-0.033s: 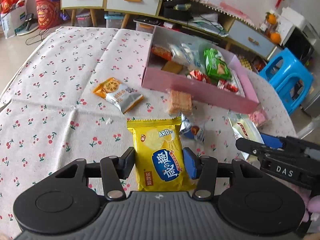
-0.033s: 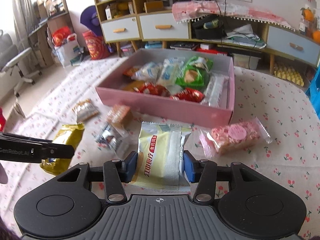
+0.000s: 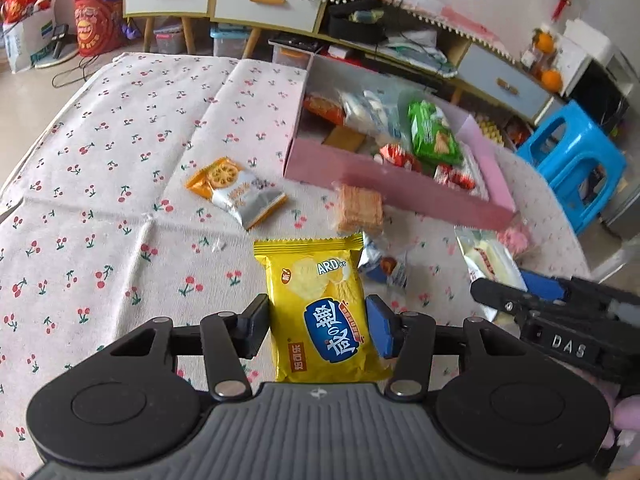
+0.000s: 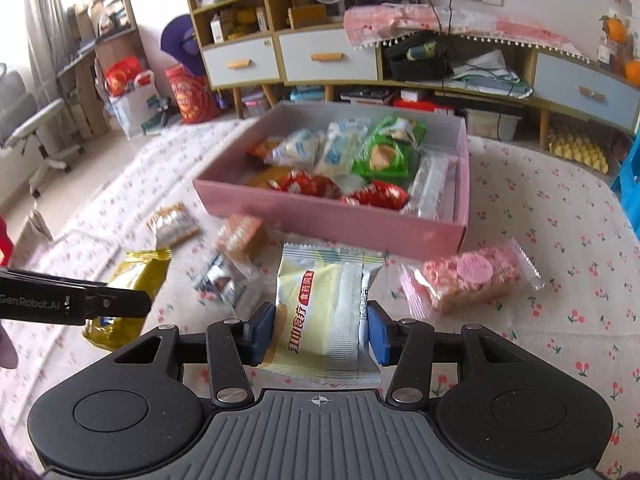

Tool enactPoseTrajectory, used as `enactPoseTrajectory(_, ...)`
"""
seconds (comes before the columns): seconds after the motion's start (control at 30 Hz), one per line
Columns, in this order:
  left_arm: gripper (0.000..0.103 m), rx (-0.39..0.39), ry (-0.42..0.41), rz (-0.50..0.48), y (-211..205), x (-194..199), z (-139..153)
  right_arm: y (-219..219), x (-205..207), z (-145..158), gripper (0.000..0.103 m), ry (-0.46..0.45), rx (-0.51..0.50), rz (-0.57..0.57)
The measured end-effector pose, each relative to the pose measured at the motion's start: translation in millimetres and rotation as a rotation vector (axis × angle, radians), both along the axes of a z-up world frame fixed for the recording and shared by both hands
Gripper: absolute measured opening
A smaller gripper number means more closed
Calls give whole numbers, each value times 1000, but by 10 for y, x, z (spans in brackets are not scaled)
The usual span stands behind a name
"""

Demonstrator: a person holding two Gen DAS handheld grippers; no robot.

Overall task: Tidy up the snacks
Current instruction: 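Carry the yellow pack and white wafer pack over the pink box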

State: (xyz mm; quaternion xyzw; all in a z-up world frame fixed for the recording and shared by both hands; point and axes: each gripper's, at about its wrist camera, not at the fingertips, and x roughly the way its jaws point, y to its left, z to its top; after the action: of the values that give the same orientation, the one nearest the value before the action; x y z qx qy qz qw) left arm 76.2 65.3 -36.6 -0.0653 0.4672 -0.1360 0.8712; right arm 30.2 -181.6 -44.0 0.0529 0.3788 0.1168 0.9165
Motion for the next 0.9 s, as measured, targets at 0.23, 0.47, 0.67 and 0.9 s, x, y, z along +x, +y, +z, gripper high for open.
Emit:
enactPoseTrajectory(0.23, 48, -61, -44, 34, -62, 124, 200, -89, 126, 190, 47, -40, 66, -46)
enactPoseTrajectory(0.47, 48, -16, -84, 31, -203, 420, 239, -198, 443, 278, 47, -60, 176, -95)
enactPoseTrajectory(0.67, 48, -22, -91, 7, -268, 676, 216, -241, 702, 224, 47, -43, 258, -127)
enactPoseTrajectory(0.9, 48, -22, -92, -13, -343, 960, 166, -352, 960, 21, 47, -1, 377, -178)
